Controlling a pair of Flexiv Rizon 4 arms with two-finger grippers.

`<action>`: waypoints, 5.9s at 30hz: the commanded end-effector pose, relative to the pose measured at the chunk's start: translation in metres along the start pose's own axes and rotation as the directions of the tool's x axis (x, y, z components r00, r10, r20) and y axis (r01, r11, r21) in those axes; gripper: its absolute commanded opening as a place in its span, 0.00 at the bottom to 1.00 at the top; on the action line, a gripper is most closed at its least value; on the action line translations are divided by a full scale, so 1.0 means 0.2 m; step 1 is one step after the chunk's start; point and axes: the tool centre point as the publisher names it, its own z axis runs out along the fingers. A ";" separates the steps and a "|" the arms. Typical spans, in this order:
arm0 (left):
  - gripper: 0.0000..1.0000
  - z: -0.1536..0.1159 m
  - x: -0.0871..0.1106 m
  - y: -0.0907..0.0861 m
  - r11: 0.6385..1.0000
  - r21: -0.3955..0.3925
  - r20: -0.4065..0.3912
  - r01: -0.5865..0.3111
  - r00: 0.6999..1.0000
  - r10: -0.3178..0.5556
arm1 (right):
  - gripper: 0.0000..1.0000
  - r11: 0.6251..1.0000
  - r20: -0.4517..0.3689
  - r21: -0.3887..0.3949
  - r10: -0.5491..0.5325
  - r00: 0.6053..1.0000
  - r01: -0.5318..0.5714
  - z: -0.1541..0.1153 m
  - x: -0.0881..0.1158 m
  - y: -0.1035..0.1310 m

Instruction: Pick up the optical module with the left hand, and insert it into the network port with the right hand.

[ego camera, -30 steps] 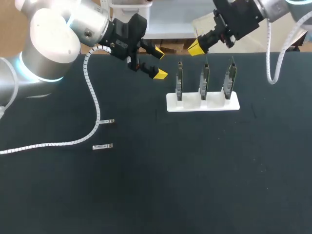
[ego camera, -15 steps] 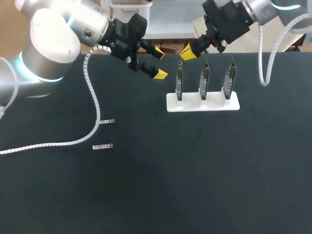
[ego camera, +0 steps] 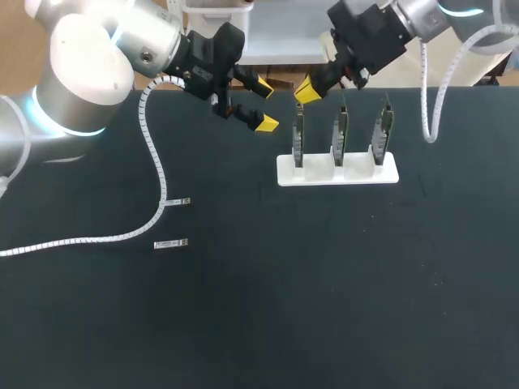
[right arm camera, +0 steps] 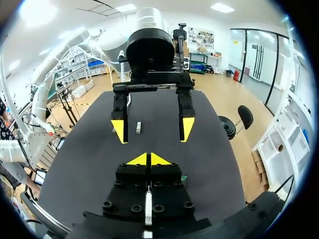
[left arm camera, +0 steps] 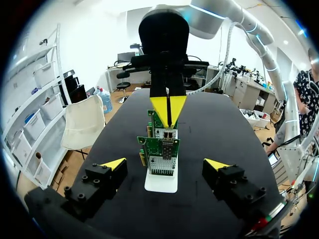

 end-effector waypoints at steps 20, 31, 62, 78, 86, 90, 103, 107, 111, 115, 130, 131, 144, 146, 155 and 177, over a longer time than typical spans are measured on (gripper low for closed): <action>1.00 0.00 0.00 0.00 1.000 -0.001 -0.003 0.002 1.000 -0.002 | 0.00 0.999 -0.010 0.027 0.028 1.000 -0.028 0.05 0.03 -0.04; 1.00 0.00 0.00 0.00 1.000 -0.001 -0.003 0.002 1.000 -0.002 | 0.00 0.999 -0.011 0.022 0.047 0.999 -0.046 0.07 0.06 -0.04; 1.00 0.00 0.00 0.00 1.000 -0.001 -0.003 0.002 1.000 -0.002 | 0.00 0.999 0.077 0.018 0.043 0.996 -0.044 -0.43 0.15 0.11; 1.00 0.00 0.00 0.00 1.000 -0.001 -0.003 0.002 1.000 -0.002 | 0.00 0.998 0.017 0.043 0.042 0.999 -0.043 -0.48 0.30 0.13; 1.00 0.00 0.00 0.00 1.000 -0.001 -0.003 0.002 1.000 -0.002 | 0.00 0.998 0.021 0.035 0.048 0.999 -0.048 -0.46 0.32 0.11; 1.00 0.00 0.00 0.00 1.000 -0.001 -0.003 0.002 1.000 -0.002 | 0.00 0.999 0.009 0.031 0.044 0.999 -0.044 -0.45 0.33 0.10; 1.00 0.00 0.00 0.00 1.000 -0.001 -0.003 0.002 1.000 -0.002 | 0.00 0.999 -0.004 0.020 0.032 0.999 -0.032 -0.44 0.34 0.07; 1.00 0.00 0.00 0.00 1.000 -0.001 -0.003 0.002 1.000 -0.002 | 0.00 1.000 -0.007 0.016 0.023 1.000 -0.023 -0.44 0.34 0.05; 1.00 0.00 0.00 0.00 1.000 -0.001 -0.003 0.002 1.000 -0.002 | 0.00 1.000 -0.020 -0.002 0.005 1.000 -0.005 -0.44 0.35 0.04; 1.00 0.00 0.00 0.00 1.000 -0.001 -0.003 0.002 1.000 -0.002 | 0.00 1.000 -0.030 -0.007 -0.002 1.000 0.002 -0.44 0.36 0.03; 1.00 0.00 0.00 0.00 1.000 -0.001 -0.003 0.002 1.000 -0.002 | 1.00 1.000 -0.027 0.030 0.003 1.000 -0.002 -0.43 0.36 0.02; 1.00 0.00 0.00 0.00 1.000 -0.001 -0.003 0.002 1.000 -0.002 | 1.00 1.000 -0.027 0.030 0.003 1.000 -0.002 -0.43 0.36 0.02; 1.00 0.00 0.00 0.00 1.000 -0.001 -0.003 0.002 1.000 -0.002 | 1.00 1.000 -0.027 0.030 0.003 1.000 -0.002 -0.43 0.36 0.02; 1.00 -0.01 -0.01 -0.01 1.000 -0.004 0.022 -0.018 1.000 0.018 | 1.00 1.000 -0.027 0.030 0.003 1.000 -0.002 -0.43 0.36 0.02; 1.00 -0.23 0.09 -0.18 0.994 -0.060 -0.165 -0.090 0.983 0.079 | 1.00 1.000 -0.027 0.030 0.003 1.000 -0.002 -0.43 0.36 0.02; 1.00 -0.61 0.56 -0.68 0.989 -0.122 -0.391 0.079 0.912 -0.120 | 1.00 1.000 -0.027 0.030 0.003 1.000 -0.002 -0.43 0.36 0.02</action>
